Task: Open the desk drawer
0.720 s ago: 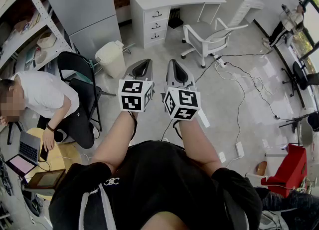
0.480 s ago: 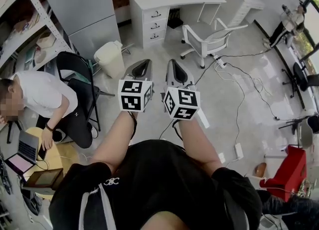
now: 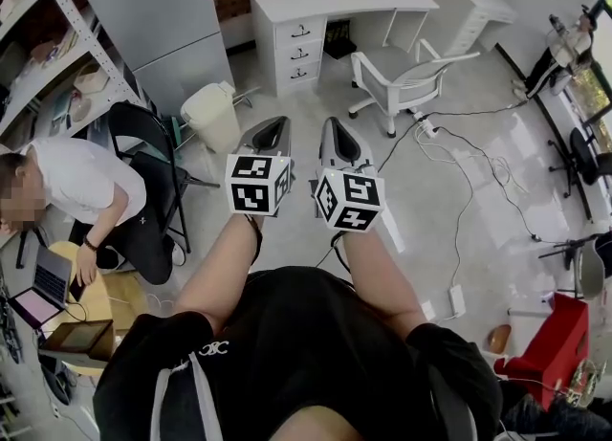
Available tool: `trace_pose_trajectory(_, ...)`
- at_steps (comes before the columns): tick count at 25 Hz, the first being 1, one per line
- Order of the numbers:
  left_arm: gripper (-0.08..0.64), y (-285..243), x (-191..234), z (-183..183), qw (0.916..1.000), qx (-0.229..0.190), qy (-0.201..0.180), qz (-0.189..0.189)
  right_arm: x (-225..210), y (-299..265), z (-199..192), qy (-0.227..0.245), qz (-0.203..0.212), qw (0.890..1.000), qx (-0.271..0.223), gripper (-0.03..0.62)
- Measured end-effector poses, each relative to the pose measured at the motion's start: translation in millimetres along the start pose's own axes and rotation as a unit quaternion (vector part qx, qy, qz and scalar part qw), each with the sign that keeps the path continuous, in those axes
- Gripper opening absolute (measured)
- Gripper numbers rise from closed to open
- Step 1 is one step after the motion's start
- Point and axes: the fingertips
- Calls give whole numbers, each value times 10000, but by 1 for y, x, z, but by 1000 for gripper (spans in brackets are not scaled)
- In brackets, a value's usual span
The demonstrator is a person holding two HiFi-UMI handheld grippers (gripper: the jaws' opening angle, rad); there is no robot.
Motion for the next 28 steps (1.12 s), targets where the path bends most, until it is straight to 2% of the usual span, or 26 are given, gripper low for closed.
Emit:
trace_pose_trajectory(9,0,-35,-16,-2,10000,73,7,47,-45,-14,-5,-252,-103,9995,135,-2)
trace_pose_trajectory(15,0,-64,-5,-5,9999,106,73,12,-55,-41,-13,-157,-95,9996,218,-2)
trace_pose_trajectory(22,0,-125,34,-1,9996,55,230,-136,-65,-106,-24,122,-180,9994,260,-2)
trace_pose_trajectory(28,0,-196,89,19,9994,4,209,-269,-75,-194,-19,282,-318,9988,232,-2)
Point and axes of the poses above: the fingertips, and each gripper's own axes: y backward along the fingers, x to its left, z out of its top, and after that the axes turned 9 degrees about -z, right-handed
